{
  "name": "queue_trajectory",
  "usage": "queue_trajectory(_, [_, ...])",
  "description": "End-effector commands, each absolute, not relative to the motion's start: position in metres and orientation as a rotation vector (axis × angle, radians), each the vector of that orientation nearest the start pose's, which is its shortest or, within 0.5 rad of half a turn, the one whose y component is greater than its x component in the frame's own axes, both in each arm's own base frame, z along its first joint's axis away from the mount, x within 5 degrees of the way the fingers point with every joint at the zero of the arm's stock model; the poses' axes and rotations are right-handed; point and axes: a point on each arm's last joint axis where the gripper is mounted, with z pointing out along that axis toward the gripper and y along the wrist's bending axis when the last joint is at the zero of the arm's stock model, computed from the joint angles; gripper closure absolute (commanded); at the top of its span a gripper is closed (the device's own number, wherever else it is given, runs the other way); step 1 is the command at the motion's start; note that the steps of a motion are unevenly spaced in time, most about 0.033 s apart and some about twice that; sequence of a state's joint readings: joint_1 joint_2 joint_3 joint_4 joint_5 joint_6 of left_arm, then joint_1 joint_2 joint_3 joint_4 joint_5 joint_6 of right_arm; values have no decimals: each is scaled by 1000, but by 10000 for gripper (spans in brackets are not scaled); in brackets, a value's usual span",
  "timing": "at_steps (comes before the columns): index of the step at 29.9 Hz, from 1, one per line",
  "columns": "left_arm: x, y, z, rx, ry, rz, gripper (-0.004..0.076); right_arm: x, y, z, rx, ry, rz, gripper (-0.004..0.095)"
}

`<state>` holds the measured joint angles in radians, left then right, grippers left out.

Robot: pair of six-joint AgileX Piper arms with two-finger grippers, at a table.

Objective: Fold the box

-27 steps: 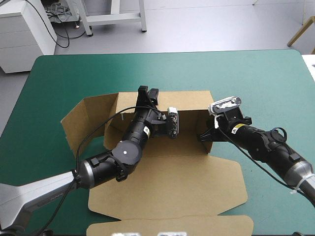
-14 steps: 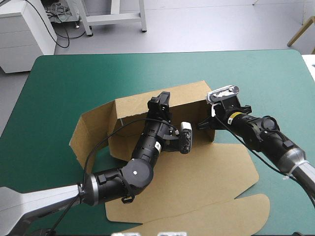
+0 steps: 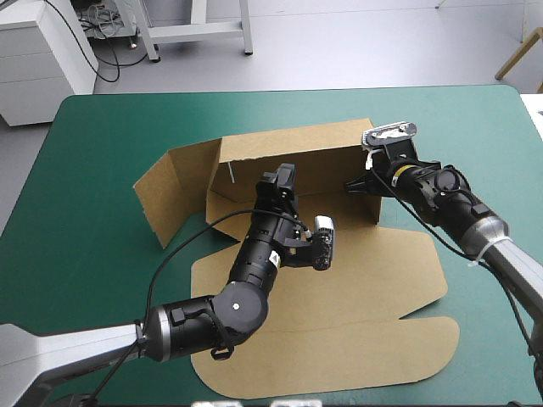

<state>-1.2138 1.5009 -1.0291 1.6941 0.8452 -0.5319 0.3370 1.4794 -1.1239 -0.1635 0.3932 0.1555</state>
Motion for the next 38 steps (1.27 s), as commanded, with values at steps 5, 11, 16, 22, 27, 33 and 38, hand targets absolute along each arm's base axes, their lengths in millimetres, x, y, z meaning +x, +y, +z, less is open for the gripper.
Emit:
queue_trajectory(5, [172,-267,341,1346,1175,781,707,315,102,338,-314,2072,135,927])
queue_trajectory(11, [173,-267,361,1639,1359,661,708,315,102,338,-314,2079,133,927])
queue_trajectory(16, [197,-241,405,1622,1662,378,709,313,100,333,-316,2135,116,927])
queue_trajectory(22, [242,-177,449,1321,1949,144,709,311,99,330,-317,2173,104,927])
queue_trajectory(27, [280,-106,446,933,2183,-163,710,311,99,330,-317,2181,101,927])
queue_trajectory(33, [301,-5,435,340,2275,-464,710,310,99,330,-313,2183,107,927])
queue_trajectory(38, [294,70,410,-29,2290,-536,710,310,101,330,-279,2189,152,927])
